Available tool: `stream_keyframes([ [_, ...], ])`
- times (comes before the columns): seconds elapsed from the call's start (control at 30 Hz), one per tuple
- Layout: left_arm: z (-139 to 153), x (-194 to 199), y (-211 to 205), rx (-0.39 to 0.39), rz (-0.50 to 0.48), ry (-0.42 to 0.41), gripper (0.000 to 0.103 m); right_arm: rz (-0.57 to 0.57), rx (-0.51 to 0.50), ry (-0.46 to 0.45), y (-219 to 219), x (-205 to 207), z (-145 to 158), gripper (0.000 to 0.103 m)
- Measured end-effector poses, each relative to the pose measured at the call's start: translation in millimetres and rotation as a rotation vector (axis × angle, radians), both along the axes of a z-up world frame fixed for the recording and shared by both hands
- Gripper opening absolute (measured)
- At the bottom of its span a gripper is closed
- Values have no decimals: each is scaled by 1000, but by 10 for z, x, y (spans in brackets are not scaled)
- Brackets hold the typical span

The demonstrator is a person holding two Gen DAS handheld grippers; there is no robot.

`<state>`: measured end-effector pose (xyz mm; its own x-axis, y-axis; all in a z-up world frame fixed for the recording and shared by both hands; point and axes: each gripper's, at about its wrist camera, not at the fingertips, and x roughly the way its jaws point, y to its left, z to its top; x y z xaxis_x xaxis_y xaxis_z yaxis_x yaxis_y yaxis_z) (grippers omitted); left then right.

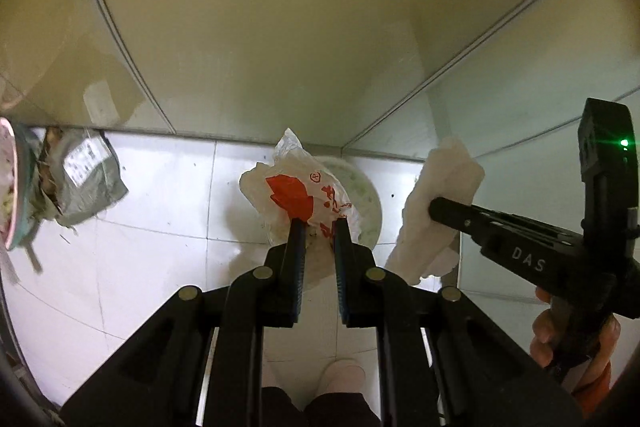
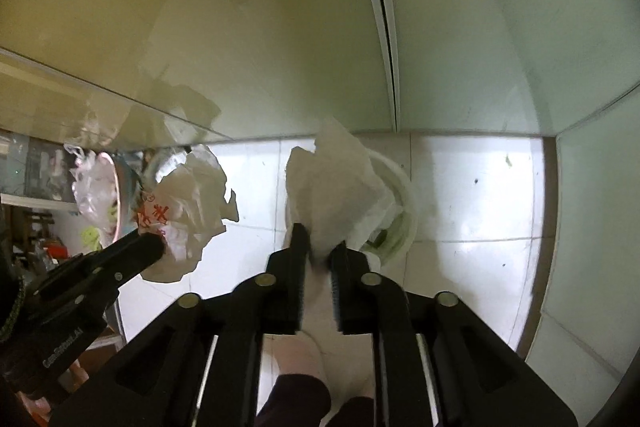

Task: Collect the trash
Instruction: 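Open both tools over the bin to drop the bag and tissue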

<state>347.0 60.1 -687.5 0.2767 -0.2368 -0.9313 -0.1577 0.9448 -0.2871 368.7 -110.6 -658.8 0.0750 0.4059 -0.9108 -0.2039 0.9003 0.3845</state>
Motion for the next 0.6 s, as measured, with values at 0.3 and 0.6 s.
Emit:
stream_keyframes([
  [0.3,-465,50,-290,-37,-34,36,13,-6,-41,-35,-120,-47,-55,25],
  [0.6,-425,100,-393,-18,-46,54,43,-56,-28,-83,-357,-40,176,37],
])
